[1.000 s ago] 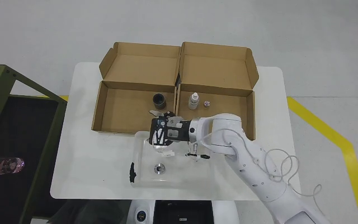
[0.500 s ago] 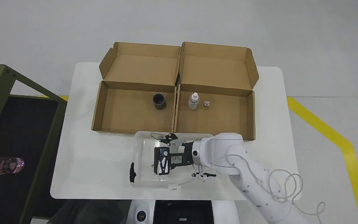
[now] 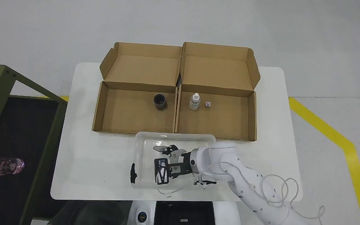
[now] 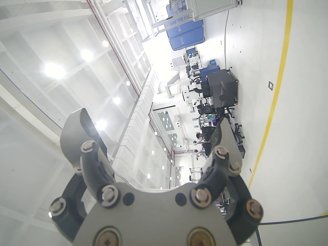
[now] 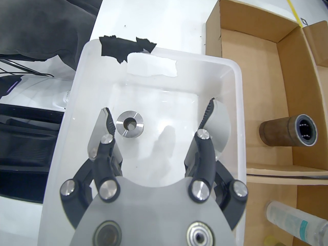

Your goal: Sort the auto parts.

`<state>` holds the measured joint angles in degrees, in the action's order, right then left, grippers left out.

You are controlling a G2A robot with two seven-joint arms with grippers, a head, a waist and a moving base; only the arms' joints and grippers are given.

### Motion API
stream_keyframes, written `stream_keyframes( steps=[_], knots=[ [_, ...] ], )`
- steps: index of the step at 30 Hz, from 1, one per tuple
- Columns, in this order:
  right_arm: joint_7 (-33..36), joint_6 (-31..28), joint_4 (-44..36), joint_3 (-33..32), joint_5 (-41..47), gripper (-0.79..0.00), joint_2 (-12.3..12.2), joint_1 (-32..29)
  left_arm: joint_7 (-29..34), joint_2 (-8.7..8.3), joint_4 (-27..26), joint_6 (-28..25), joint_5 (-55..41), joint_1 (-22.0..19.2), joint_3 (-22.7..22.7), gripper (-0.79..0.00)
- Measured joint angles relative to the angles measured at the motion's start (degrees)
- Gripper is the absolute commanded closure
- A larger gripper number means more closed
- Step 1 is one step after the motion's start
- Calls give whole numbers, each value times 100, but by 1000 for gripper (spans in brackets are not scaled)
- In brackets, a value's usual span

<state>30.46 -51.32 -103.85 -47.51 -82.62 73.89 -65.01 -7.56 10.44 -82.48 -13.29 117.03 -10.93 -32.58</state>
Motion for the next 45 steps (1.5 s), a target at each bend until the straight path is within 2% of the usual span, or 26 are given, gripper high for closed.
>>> stream_keyframes(
  steps=[12, 21, 29, 34, 41, 45],
  knots=[
    [-38, 70, 433, 309, -178, -505, 11, 114, 0, 0, 0, 0, 0, 0, 0, -785],
    [-129, 190, 841, 554, -234, -391, 66, 301, 0, 0, 0, 0, 0, 0, 0, -785],
    [-163, 262, 1085, 730, -185, -354, 116, 436, 0, 0, 0, 0, 0, 0, 0, -785],
    [-173, 284, 1204, 824, -153, -274, 145, 512, 0, 0, 0, 0, 0, 0, 0, -785],
    [-193, 265, 1267, 895, -99, 0, 165, 581, 0, 0, 0, 0, 0, 0, 0, -785],
    [-223, 211, 1206, 912, -58, 0, 166, 604, 0, 0, 0, 0, 0, 0, 0, -785]
  ],
)
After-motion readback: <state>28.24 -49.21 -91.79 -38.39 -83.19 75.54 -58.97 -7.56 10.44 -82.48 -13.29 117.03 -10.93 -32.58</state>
